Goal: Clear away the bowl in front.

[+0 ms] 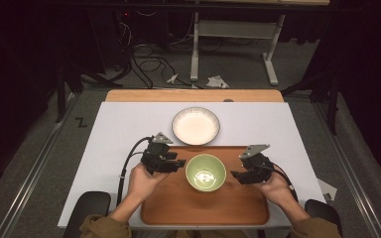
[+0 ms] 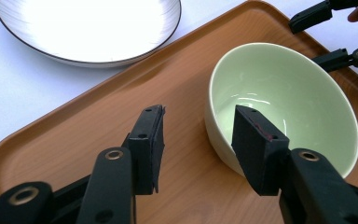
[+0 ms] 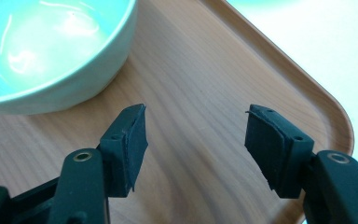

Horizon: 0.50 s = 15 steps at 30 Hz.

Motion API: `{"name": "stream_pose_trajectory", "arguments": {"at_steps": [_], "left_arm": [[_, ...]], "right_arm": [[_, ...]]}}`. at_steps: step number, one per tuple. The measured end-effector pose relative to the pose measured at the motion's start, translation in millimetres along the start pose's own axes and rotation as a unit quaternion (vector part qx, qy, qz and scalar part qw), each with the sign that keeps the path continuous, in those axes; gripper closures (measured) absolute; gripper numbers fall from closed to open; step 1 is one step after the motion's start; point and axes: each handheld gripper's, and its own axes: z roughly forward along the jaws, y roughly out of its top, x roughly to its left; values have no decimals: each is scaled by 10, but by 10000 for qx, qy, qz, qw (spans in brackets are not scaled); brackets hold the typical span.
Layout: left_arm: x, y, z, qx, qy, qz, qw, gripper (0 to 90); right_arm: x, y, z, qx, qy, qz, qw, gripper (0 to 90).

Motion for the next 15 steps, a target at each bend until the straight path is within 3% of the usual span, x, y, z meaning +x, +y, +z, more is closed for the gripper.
{"name": "stream_pose_trajectory", "arguments": {"at_steps": [15], "left_arm": [[59, -95, 107, 176, 129, -83, 9997, 531]], "right_arm": [[0, -1, -7, -1, 6, 36, 10000, 389]]}}
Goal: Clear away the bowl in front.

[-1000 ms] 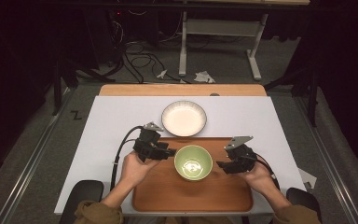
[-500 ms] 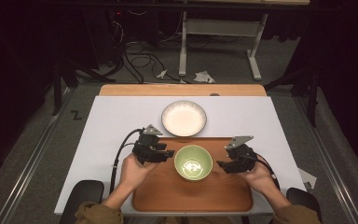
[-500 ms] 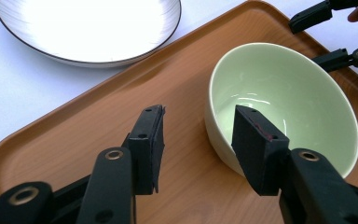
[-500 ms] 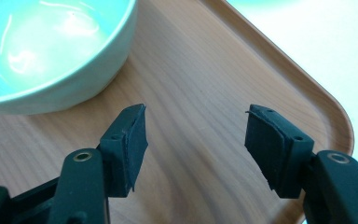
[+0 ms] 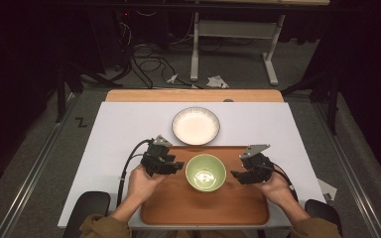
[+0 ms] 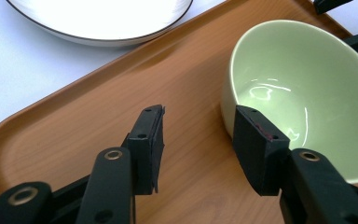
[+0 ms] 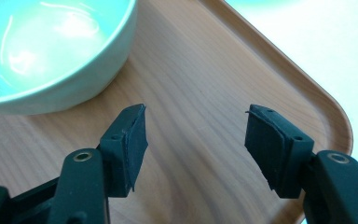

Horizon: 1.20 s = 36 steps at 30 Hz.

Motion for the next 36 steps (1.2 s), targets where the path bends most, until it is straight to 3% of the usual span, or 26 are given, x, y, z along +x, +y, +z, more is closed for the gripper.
{"name": "stream_pose_trajectory", "arguments": {"at_steps": [12, 17, 36], "left_arm": [[45, -41, 83, 142, 35, -100, 9998, 521], [42, -50, 126, 216, 159, -24, 9996, 518], [57, -81, 216, 425, 171, -35, 9989, 495]], "right_arm": [[4, 1, 1, -32, -18, -15, 10000, 389], [6, 1, 1, -29, -10, -12, 10000, 389], [13, 3, 5, -11, 30, -31, 10000, 389]]}}
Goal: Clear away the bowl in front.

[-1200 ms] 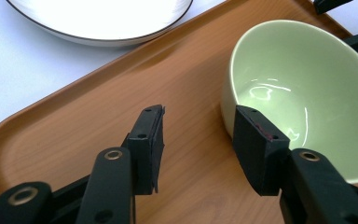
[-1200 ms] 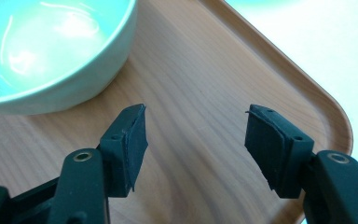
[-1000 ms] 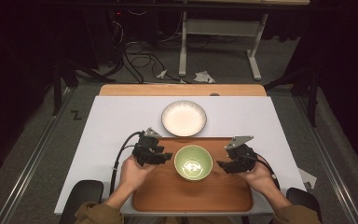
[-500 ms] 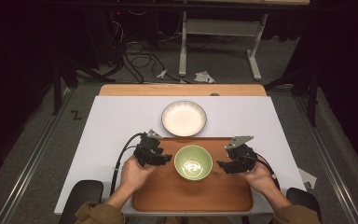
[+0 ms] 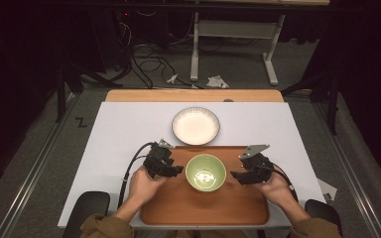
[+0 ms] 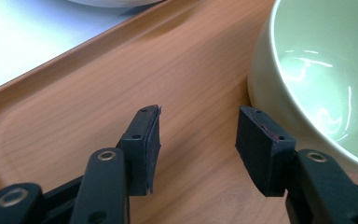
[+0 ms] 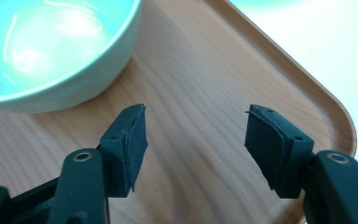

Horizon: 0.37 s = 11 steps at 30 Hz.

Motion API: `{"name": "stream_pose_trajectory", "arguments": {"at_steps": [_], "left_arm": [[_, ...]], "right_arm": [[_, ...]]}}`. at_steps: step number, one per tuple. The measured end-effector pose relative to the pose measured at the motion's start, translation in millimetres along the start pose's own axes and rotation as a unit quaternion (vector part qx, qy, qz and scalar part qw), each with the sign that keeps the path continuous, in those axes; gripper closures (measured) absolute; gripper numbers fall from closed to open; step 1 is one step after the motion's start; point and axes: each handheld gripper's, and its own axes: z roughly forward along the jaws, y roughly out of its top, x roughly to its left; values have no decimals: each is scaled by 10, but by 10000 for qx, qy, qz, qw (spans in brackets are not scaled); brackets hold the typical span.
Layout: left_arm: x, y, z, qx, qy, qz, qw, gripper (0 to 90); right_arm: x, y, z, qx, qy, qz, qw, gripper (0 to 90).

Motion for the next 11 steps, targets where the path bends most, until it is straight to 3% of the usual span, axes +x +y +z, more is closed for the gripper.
{"name": "stream_pose_trajectory", "arguments": {"at_steps": [11], "left_arm": [[-2, 4, 16, 76, -20, -4, 10000, 482]], "right_arm": [[-4, -1, -1, -7, 4, 8, 10000, 390]]}}
